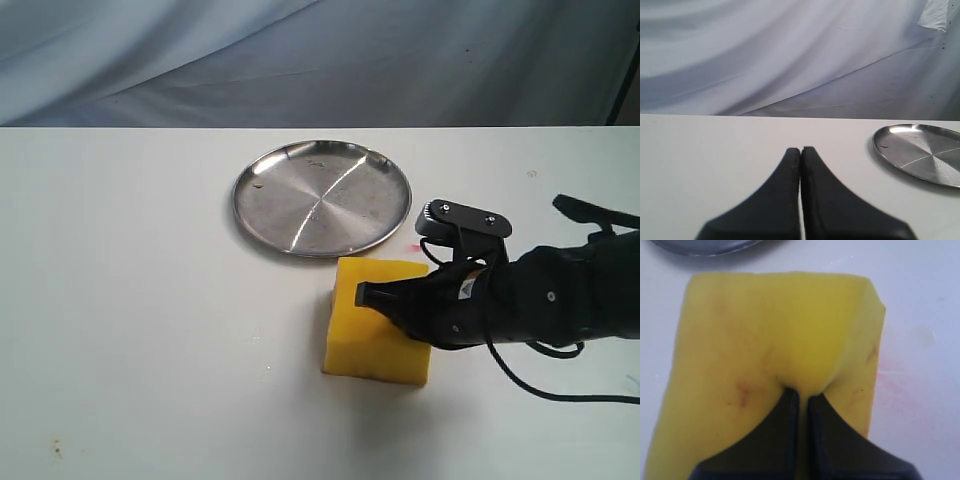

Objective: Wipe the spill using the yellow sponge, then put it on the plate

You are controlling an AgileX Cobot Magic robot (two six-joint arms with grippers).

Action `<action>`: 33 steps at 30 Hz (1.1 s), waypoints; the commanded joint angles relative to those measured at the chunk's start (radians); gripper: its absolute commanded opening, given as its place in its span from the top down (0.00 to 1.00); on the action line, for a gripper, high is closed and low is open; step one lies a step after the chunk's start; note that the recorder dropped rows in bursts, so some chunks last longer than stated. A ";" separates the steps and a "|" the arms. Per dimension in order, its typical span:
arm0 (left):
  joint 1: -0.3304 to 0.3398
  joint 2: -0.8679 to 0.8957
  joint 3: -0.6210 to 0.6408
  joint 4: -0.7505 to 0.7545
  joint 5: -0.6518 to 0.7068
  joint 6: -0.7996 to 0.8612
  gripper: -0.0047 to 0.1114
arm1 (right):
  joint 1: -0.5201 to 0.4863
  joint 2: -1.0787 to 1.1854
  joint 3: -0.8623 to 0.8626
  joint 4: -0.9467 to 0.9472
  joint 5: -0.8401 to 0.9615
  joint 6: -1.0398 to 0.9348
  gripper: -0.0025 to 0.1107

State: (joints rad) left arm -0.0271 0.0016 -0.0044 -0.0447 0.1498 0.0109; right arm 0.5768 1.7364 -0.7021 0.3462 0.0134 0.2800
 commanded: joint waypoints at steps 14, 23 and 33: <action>-0.001 -0.002 0.004 0.001 -0.004 -0.003 0.95 | 0.229 0.226 -0.249 0.062 0.061 -0.002 0.98; -0.001 -0.002 0.004 0.001 -0.004 -0.001 0.95 | 0.261 0.272 -0.323 0.064 0.075 0.019 0.98; -0.001 -0.002 0.004 0.001 -0.004 -0.003 0.95 | 0.176 0.208 -0.194 0.034 0.055 0.024 0.98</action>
State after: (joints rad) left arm -0.0271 0.0016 -0.0044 -0.0447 0.1498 0.0109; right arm 0.7942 1.9528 -0.9725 0.4065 0.0000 0.3008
